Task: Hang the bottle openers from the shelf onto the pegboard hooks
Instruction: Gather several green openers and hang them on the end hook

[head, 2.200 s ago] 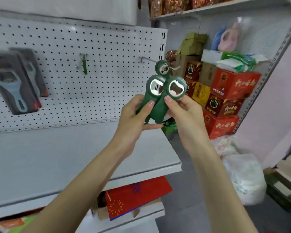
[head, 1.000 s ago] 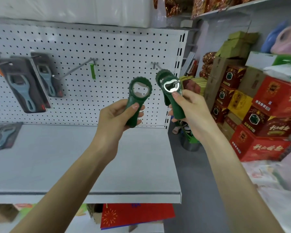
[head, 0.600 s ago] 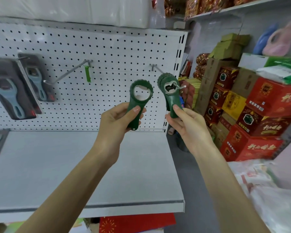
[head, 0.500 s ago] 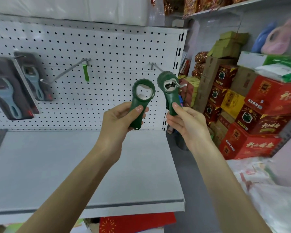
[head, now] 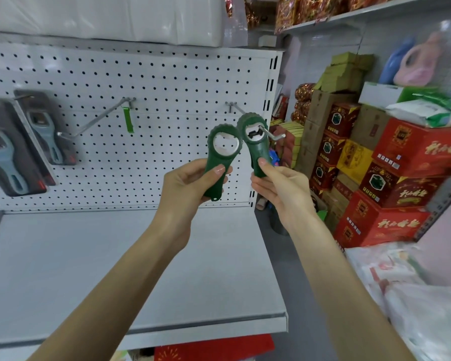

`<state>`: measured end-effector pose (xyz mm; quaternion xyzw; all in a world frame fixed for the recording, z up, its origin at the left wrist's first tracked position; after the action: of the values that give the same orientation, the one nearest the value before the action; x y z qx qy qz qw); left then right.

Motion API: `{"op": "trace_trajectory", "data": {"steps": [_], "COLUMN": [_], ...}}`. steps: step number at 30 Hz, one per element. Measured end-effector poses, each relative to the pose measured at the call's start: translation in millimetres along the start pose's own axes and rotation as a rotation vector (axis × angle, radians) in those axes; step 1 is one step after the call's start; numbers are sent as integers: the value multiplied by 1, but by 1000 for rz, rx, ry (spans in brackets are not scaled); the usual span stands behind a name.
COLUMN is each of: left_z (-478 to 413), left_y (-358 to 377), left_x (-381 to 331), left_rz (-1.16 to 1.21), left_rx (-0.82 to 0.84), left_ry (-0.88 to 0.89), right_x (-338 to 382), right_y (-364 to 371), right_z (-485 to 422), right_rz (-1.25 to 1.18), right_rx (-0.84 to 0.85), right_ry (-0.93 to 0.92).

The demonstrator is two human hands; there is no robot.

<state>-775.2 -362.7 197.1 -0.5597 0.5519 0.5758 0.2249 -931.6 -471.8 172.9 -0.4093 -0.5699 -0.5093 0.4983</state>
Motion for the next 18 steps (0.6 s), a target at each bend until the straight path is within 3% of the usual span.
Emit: {"op": "trace_trajectory", "data": {"steps": [6,9,14,18], "left_z": [3,8,18,21], "left_y": [11,21,46,63], "left_x": [5,7,9,4], "left_rz": [22,40,37,65], "left_rx": [30,71,126,127], "left_ry": [-23,-20,7,42], "right_x": [-8,1,46,56], "right_y": [-22,-35,-29,-32], "right_z": [16,35,68,77], "right_rz": [119,185,241,265], "right_rx": [-7,5,163,166], "right_ry": [28,-65,-277,-300]}}
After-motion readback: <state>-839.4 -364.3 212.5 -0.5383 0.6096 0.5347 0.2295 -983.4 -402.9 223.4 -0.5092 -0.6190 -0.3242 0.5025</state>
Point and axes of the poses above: each hand's wrist, its own z-axis away from the middle knuckle, its own y-axis out of the palm, x = y × z, the point moved 8 cm from there along -z, towards the middle knuckle, and after that the axes turned 13 degrees about z, right-handed, at the moved point
